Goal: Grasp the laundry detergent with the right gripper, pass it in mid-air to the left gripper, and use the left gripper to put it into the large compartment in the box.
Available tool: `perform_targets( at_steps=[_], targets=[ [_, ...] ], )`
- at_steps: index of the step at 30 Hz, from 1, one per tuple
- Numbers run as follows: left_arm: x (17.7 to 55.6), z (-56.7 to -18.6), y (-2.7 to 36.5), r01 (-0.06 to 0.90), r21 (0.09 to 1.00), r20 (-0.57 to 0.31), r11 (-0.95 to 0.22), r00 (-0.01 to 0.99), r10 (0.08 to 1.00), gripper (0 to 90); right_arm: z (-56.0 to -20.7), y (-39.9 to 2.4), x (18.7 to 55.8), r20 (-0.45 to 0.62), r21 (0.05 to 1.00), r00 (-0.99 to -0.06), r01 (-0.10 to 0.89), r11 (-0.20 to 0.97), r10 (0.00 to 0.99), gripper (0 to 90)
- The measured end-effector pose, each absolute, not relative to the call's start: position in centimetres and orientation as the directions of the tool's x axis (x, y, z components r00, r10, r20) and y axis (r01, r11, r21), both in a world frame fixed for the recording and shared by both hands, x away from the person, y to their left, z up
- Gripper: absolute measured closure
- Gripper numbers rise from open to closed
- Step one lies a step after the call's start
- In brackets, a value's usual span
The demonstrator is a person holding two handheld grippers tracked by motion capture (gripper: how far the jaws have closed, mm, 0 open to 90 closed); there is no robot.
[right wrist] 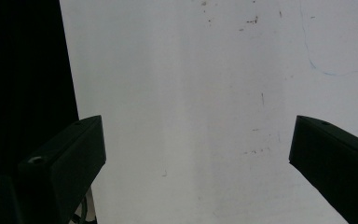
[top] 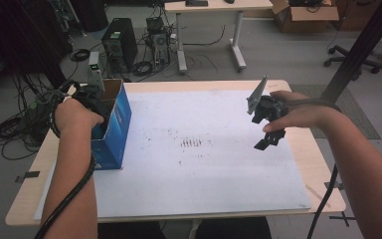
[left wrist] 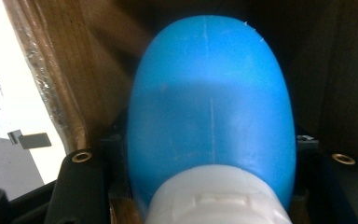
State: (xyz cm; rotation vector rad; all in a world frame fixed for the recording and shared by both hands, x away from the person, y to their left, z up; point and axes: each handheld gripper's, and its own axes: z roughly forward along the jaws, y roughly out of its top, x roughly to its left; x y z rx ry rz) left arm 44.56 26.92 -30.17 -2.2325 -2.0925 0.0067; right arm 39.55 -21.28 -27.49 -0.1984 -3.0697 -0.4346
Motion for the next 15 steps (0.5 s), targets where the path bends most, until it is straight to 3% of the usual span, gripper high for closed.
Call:
perform_targets(
  at_steps=[15],
  targets=[
    [44.46,-30.18,26.93,0.996,-0.049,0.047,-0.08,0.083,0.995,34.9,-27.65,-21.25,39.58,0.056,0.271,-0.991,0.135,0.953,0.125,3.6]
  ],
)
